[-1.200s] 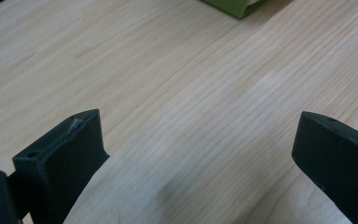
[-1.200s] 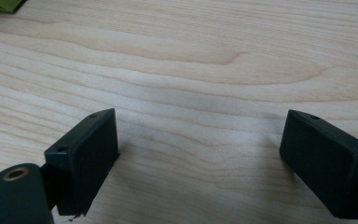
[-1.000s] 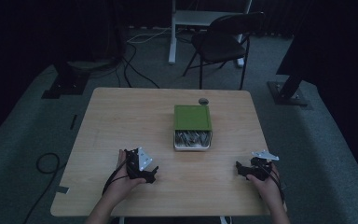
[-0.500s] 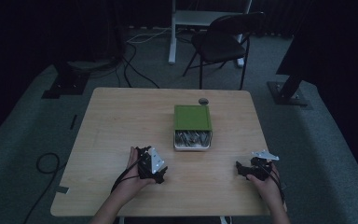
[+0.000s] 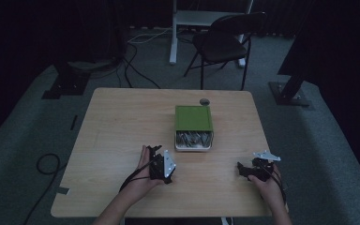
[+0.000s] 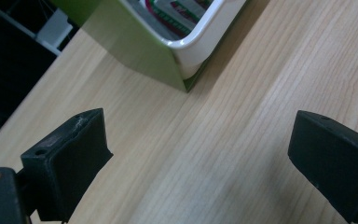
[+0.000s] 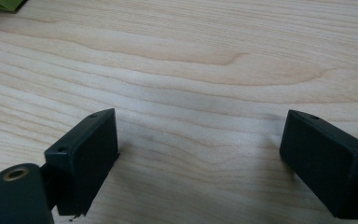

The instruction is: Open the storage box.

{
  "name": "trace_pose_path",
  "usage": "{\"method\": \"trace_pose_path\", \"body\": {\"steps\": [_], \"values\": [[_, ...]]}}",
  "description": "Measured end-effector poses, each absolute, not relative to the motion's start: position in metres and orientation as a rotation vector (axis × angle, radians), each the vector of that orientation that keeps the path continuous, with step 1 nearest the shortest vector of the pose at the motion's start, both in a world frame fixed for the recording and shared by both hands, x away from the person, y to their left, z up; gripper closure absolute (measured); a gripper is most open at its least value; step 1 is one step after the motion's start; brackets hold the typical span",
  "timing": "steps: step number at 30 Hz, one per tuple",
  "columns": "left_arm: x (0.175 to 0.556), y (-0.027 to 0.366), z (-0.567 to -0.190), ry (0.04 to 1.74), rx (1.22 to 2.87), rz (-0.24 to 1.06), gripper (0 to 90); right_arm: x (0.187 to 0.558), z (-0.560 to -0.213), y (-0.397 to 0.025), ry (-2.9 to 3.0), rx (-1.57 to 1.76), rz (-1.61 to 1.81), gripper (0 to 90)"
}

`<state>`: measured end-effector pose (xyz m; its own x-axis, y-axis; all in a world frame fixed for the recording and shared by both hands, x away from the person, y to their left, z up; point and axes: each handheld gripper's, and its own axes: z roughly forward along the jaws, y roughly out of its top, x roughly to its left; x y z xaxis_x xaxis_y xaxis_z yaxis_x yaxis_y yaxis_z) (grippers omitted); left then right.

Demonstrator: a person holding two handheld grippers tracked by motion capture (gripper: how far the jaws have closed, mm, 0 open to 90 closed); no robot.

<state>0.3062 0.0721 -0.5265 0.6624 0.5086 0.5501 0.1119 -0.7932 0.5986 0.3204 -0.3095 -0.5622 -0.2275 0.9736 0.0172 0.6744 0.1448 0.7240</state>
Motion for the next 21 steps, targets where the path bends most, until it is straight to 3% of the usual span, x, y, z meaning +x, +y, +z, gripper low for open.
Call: {"method": "trace_pose_path", "body": {"steps": [9, 13, 19, 21], "values": [[0.306, 0.052, -0.529, 0.360, 2.385, 1.026, 5.6, 0.321, -0.562, -0.310, 1.968, 1.570, 0.860, 11.0], [0.306, 0.045, -0.530, 0.308, 2.400, 1.056, 13.3, 0.321, -0.562, -0.310, 1.968, 1.570, 0.860, 11.1], [0.309, 0.034, -0.534, 0.203, 2.410, 1.094, 15.8, 0.321, -0.562, -0.310, 1.968, 1.570, 0.860, 11.1], [0.310, 0.032, -0.536, 0.222, 2.384, 1.083, 23.5, 0.321, -0.562, -0.310, 1.968, 1.569, 0.860, 11.1]]}}
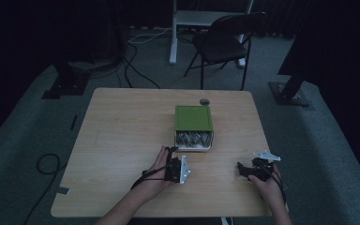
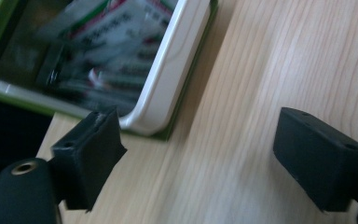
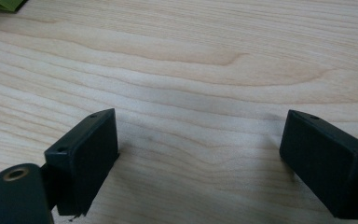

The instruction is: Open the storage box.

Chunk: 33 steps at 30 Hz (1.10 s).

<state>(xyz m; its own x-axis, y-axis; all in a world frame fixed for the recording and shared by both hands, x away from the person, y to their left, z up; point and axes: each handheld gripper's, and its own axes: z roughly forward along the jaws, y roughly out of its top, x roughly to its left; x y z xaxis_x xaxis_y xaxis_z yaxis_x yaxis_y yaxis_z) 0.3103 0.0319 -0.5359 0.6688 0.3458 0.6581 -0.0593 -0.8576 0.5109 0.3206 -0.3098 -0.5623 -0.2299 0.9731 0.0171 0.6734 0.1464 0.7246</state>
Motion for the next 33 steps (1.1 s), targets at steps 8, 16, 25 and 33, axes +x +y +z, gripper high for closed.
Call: {"method": "trace_pose_path", "body": {"steps": [8, 16, 25, 33], "values": [[0.319, 0.024, -0.534, 0.152, 2.410, 1.164, 32.5, 0.321, -0.562, -0.310, 1.968, 1.570, 0.861, 11.1], [0.327, 0.016, -0.538, 0.069, 2.462, 1.245, 40.6, 0.321, -0.562, -0.310, 1.968, 1.570, 0.860, 11.1], [0.336, 0.011, -0.543, 0.048, 2.481, 1.312, 41.9, 0.321, -0.562, -0.310, 1.968, 1.569, 0.860, 11.1], [0.340, 0.005, -0.549, -0.006, 2.530, 1.355, 45.5, 0.321, -0.562, -0.310, 1.968, 1.570, 0.860, 11.1]]}}
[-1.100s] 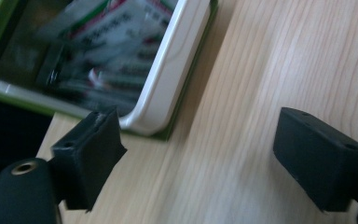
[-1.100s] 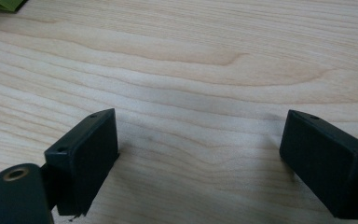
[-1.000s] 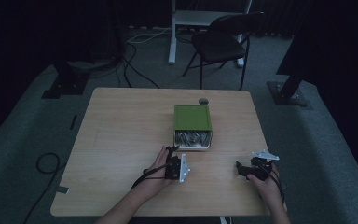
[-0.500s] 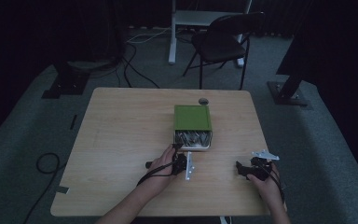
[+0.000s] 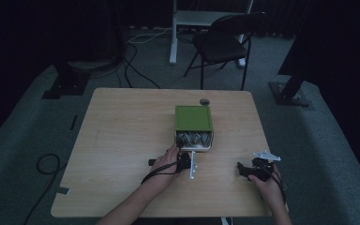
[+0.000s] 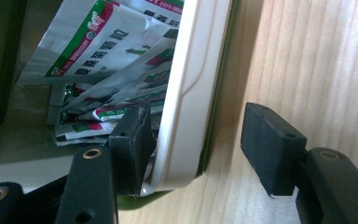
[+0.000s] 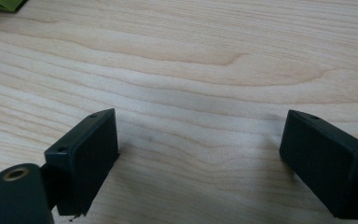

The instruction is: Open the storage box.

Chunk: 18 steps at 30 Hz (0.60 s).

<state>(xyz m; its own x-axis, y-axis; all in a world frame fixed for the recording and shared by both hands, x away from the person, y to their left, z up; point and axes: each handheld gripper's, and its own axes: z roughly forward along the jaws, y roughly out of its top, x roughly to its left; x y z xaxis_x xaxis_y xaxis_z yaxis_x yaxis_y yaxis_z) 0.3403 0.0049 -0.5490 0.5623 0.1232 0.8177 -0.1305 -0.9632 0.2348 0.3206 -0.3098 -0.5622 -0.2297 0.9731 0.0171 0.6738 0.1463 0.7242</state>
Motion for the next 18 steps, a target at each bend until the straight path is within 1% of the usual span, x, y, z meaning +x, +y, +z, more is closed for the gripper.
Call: {"method": "trace_pose_path", "body": {"steps": [2, 4, 8, 12, 16, 17, 18], "values": [[0.340, 0.003, -0.550, -0.015, 2.537, 1.367, 45.5, 0.321, -0.562, -0.310, 1.968, 1.569, 0.859, 11.1], [0.341, 0.002, -0.551, -0.026, 2.534, 1.397, 48.1, 0.321, -0.562, -0.310, 1.968, 1.569, 0.860, 11.1], [0.343, 0.000, -0.550, 0.000, 2.537, 1.395, 53.7, 0.321, -0.562, -0.310, 1.968, 1.570, 0.860, 11.1], [0.348, 0.000, -0.553, 0.021, 2.542, 1.366, 53.8, 0.321, -0.562, -0.310, 1.968, 1.569, 0.860, 11.1], [0.350, -0.001, -0.556, 0.027, 2.540, 1.383, 57.1, 0.321, -0.562, -0.310, 1.968, 1.570, 0.860, 11.1], [0.350, -0.001, -0.556, 0.027, 2.540, 1.383, 59.6, 0.321, -0.562, -0.310, 1.968, 1.570, 0.860, 11.1], [0.351, -0.002, -0.555, 0.035, 2.533, 1.398, 59.6, 0.321, -0.562, -0.310, 1.968, 1.570, 0.860, 11.1]]}}
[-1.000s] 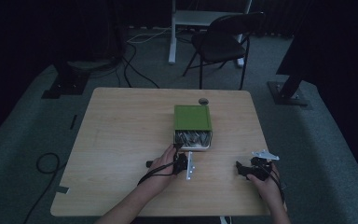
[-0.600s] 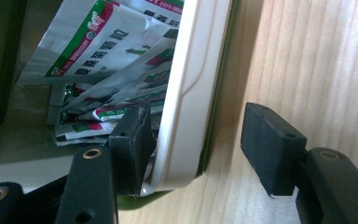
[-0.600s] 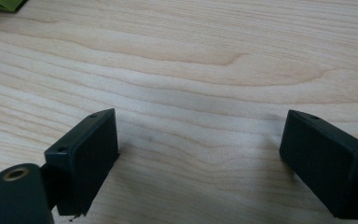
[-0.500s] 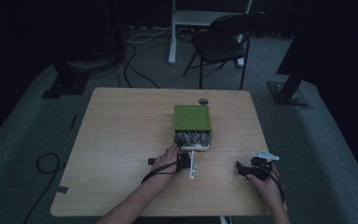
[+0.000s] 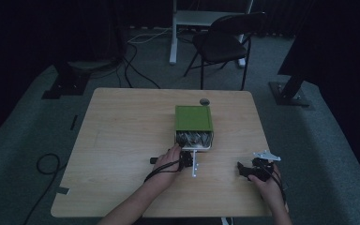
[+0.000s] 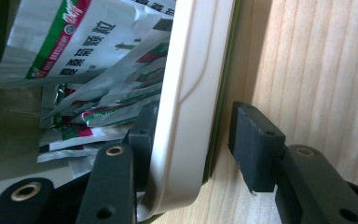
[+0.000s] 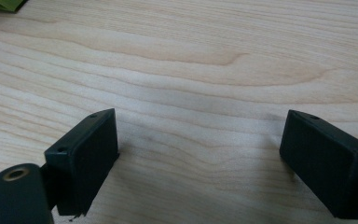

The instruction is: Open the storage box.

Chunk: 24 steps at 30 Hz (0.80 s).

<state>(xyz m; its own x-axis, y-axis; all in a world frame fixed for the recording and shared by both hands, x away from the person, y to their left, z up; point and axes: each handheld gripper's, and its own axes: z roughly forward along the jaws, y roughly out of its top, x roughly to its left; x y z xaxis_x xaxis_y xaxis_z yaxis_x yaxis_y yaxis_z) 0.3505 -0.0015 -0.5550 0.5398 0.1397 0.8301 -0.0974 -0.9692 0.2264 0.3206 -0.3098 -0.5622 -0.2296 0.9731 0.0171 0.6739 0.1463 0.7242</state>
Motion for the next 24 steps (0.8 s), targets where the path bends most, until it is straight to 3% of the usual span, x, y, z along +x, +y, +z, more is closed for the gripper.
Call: {"method": "trace_pose_path", "body": {"steps": [3, 24], "values": [[0.3518, -0.0007, -0.5553, -0.008, 2.532, 1.415, 66.3, 0.3206, -0.5622, -0.3098, 1.968, 1.570, 0.860, 11.1], [0.3436, -0.0052, -0.5496, 0.014, 2.557, 1.371, 71.6, 0.3206, -0.5622, -0.3098, 1.968, 1.569, 0.859, 11.1]]}}
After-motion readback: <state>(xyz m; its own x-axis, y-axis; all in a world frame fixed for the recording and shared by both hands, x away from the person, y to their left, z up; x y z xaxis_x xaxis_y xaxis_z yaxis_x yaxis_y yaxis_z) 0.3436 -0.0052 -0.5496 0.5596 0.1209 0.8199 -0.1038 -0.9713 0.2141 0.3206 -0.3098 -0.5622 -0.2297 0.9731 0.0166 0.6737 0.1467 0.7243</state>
